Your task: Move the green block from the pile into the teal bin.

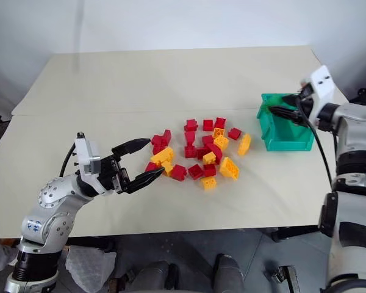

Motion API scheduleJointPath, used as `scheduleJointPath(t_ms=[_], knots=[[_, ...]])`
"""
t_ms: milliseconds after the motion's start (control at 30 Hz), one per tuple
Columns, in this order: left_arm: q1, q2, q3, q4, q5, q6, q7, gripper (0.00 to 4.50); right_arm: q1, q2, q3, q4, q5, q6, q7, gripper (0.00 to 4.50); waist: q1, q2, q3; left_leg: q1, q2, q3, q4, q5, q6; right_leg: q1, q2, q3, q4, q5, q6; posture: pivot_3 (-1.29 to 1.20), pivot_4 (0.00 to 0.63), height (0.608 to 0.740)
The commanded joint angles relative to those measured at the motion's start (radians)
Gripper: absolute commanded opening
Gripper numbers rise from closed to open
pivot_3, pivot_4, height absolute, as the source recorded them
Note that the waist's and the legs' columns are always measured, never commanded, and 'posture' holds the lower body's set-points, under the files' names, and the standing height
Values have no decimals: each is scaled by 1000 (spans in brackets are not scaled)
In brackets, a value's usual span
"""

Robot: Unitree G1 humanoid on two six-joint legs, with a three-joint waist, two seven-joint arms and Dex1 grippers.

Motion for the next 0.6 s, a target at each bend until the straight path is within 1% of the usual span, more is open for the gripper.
scheduleJointPath(t_ms=[33,133,267,300,467,533,600], knots=[[-20,-4,-5,23,8,-25,-27,4500,0,-22,-25,28,3,-28,-124,2049,-13,0,0,0,0,0,0,0,0,0,0,0,0,0,0,0,150,740],[-31,-4,-4,42,12,-34,-37,4500,0,-19,-26,67,9,-37,-169,2049,-18,0,0,0,2,0,0,0,0,0,1,0,0,0,0,0,150,740],[-36,-5,-1,60,18,-47,-46,4500,-11,-10,-32,118,30,-8,-184,2049,-15,0,0,0,4,0,0,0,0,0,0,0,0,0,0,0,150,740],[-37,-5,0,63,19,-48,-47,4500,-13,-9,-31,125,35,-1,-179,2809,-12,0,0,-1,4,0,0,0,0,0,0,0,-1,0,0,0,150,740],[-31,11,17,77,27,-56,-55,4500,-10,-21,-36,140,38,-90,-218,4466,-8,0,0,-1,3,-1,0,1,1,1,0,0,-1,0,0,0,150,740],[-16,33,34,87,46,-60,-53,4500,9,-36,-46,95,63,-151,-161,4492,-10,0,0,-1,3,-1,0,1,1,1,0,0,-1,0,0,0,150,740],[16,69,62,100,78,-77,-51,4500,80,-48,-63,-41,146,-192,24,4492,-12,0,0,-1,3,-1,0,1,1,1,0,-1,-2,0,0,0,150,740]])
